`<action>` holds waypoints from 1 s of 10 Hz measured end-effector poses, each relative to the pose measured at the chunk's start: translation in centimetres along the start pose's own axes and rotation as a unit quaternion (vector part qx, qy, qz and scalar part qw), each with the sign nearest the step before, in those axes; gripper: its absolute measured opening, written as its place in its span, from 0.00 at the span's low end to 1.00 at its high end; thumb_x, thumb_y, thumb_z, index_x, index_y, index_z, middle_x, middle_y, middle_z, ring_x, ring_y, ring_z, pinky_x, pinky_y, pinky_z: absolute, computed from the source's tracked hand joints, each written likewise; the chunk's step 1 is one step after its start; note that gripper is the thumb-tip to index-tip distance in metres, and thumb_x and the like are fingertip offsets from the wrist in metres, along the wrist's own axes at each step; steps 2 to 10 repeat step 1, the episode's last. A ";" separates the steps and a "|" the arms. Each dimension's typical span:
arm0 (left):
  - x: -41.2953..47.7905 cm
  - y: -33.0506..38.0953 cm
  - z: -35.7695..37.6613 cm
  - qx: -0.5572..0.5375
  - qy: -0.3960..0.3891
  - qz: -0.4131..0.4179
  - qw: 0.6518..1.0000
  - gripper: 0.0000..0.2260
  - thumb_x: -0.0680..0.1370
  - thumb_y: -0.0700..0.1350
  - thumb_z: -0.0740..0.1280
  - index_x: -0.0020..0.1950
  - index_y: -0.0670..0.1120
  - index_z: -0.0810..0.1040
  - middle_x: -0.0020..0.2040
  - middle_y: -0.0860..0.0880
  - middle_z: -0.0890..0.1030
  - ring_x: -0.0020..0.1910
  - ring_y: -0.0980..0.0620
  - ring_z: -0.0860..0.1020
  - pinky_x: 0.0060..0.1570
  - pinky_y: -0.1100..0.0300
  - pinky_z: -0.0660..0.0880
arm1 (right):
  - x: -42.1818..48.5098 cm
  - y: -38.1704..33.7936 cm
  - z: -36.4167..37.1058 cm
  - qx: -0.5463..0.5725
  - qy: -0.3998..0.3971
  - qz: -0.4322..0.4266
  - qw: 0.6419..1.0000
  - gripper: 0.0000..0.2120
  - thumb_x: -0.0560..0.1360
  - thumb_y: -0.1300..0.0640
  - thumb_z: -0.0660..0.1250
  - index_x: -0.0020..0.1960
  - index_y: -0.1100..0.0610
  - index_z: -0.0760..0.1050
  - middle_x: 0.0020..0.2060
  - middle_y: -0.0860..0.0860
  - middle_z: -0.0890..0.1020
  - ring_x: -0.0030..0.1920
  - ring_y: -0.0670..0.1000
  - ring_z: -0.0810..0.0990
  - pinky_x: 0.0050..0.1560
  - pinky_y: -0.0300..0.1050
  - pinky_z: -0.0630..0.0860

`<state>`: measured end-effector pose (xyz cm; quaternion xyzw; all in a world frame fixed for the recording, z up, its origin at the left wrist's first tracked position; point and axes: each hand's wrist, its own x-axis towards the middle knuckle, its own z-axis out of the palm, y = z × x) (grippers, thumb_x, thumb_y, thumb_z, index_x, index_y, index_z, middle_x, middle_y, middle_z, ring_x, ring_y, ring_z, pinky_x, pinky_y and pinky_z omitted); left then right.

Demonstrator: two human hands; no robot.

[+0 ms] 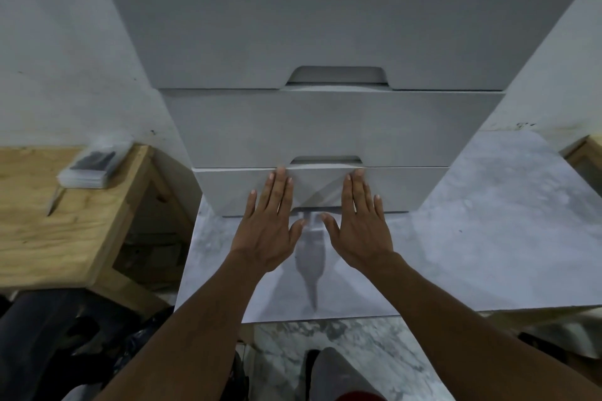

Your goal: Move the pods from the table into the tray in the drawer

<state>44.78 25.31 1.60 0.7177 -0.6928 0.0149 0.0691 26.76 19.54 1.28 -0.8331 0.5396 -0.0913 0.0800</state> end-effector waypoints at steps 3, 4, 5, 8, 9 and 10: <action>-0.5 0.5 -1.1 -0.029 -0.003 0.005 1.000 0.34 0.76 0.64 0.38 0.76 0.46 0.35 0.76 0.47 0.33 0.75 0.48 0.36 0.73 0.49 0.44 | -0.1 -0.1 -1.7 0.004 -0.022 0.004 1.000 0.39 0.77 0.35 0.45 0.76 0.56 0.32 0.76 0.53 0.34 0.77 0.55 0.39 0.74 0.53 0.40; -0.5 0.5 -1.1 -0.029 -0.003 0.005 1.000 0.34 0.76 0.64 0.38 0.76 0.46 0.35 0.76 0.47 0.33 0.75 0.48 0.36 0.73 0.49 0.44 | -0.1 -0.1 -1.7 0.004 -0.022 0.004 1.000 0.39 0.77 0.35 0.45 0.76 0.56 0.32 0.76 0.53 0.34 0.77 0.55 0.39 0.74 0.53 0.40; -0.5 0.5 -1.1 -0.029 -0.003 0.005 1.000 0.34 0.76 0.64 0.38 0.76 0.46 0.35 0.76 0.47 0.33 0.75 0.48 0.36 0.73 0.49 0.44 | -0.1 -0.1 -1.7 0.004 -0.022 0.004 1.000 0.39 0.77 0.35 0.45 0.76 0.56 0.32 0.76 0.53 0.34 0.77 0.55 0.39 0.74 0.53 0.40; -0.5 0.5 -1.1 -0.029 -0.003 0.005 1.000 0.34 0.76 0.64 0.38 0.76 0.46 0.35 0.76 0.47 0.33 0.75 0.48 0.36 0.73 0.49 0.44 | -0.1 -0.1 -1.7 0.004 -0.022 0.004 1.000 0.39 0.77 0.35 0.45 0.76 0.56 0.32 0.76 0.53 0.34 0.77 0.55 0.39 0.74 0.53 0.40; -0.5 0.5 -1.1 -0.029 -0.003 0.005 1.000 0.34 0.76 0.64 0.38 0.76 0.46 0.35 0.76 0.47 0.33 0.75 0.48 0.36 0.73 0.49 0.44 | -0.1 -0.1 -1.7 0.004 -0.022 0.004 1.000 0.39 0.77 0.35 0.45 0.76 0.56 0.32 0.76 0.53 0.34 0.77 0.55 0.39 0.74 0.53 0.40; -0.5 0.5 -1.1 -0.029 -0.003 0.005 1.000 0.34 0.76 0.64 0.38 0.76 0.46 0.35 0.76 0.47 0.33 0.75 0.48 0.36 0.73 0.49 0.44 | -0.1 -0.1 -1.7 0.004 -0.022 0.004 1.000 0.39 0.77 0.35 0.45 0.76 0.56 0.32 0.76 0.53 0.34 0.77 0.55 0.39 0.74 0.53 0.40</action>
